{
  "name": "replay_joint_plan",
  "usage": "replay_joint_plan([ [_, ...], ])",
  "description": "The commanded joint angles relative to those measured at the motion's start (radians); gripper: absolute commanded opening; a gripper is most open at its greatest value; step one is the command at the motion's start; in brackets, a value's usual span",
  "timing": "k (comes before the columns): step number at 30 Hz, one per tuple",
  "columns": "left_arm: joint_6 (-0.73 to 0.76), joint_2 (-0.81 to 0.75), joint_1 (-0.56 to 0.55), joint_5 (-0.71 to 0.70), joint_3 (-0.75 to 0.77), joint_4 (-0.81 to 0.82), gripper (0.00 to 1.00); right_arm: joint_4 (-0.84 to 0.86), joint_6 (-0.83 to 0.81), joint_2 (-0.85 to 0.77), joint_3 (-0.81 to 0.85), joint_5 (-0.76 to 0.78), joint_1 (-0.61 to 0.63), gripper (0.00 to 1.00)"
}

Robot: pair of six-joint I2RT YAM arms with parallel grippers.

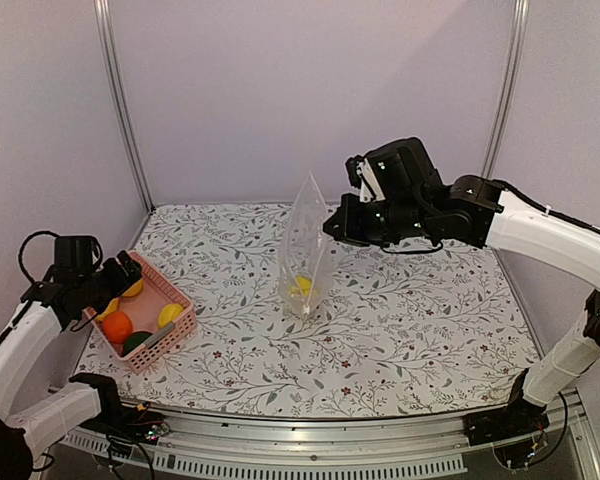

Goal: Place the food in the zip-top bag and seal the zipper
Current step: Adjust the fake fruit in the bin.

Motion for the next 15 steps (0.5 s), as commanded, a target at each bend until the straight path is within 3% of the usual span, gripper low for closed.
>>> replay_joint_plan([
  [1,-0.043,0.011,0.088,-0.077,-0.048,-0.021,1.00,-0.001,-0.020,0.013,0.027,-0.003,-0.006,0.00],
  [5,-0.031,0.089,0.121,-0.052,-0.045,-0.051,1.00,0.000,-0.027,0.022,0.026,-0.006,-0.006,0.00],
  [15,-0.014,0.120,0.119,-0.195,-0.060,-0.093,0.99,0.002,-0.020,0.028,0.024,-0.007,-0.006,0.00],
])
